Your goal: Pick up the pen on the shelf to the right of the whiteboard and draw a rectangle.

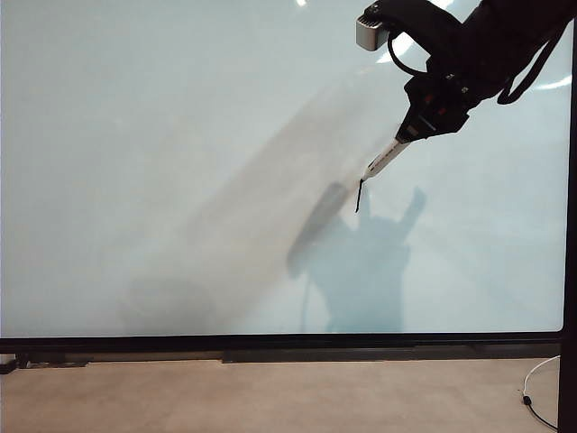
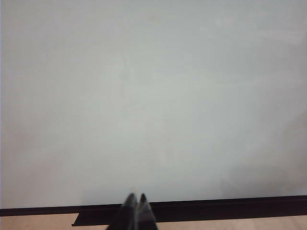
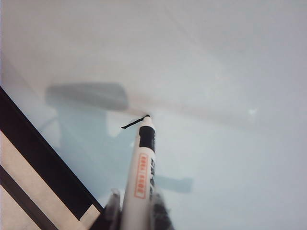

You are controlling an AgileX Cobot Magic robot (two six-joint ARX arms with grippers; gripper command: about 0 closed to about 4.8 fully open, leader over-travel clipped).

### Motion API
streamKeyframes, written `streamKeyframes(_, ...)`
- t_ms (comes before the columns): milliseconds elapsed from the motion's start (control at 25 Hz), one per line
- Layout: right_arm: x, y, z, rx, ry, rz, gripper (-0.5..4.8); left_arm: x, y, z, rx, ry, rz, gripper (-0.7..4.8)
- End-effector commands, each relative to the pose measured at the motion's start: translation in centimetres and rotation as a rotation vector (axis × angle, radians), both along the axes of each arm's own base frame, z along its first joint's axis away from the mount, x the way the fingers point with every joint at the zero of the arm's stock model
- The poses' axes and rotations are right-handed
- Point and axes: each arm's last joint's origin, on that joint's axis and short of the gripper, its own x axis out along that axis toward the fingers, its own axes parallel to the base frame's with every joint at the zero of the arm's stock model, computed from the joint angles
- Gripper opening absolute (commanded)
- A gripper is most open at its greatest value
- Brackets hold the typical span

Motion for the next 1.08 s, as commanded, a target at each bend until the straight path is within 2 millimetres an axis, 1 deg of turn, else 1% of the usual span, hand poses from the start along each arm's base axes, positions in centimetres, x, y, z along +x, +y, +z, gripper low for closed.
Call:
streamKeyframes(40,0.1,0.0,1.3,0.028,-0.067,-0.021,-0.06,0.0,0.0,0.2,-0.001,-0.014,-0.004,-0.05)
streamKeyframes(1082,-1.0,-0.5,3.1,0.059,-0.134,-0.022,-0.06,0.0,0.0,0.2,-0.001,-0.014,-0.004,-0.05)
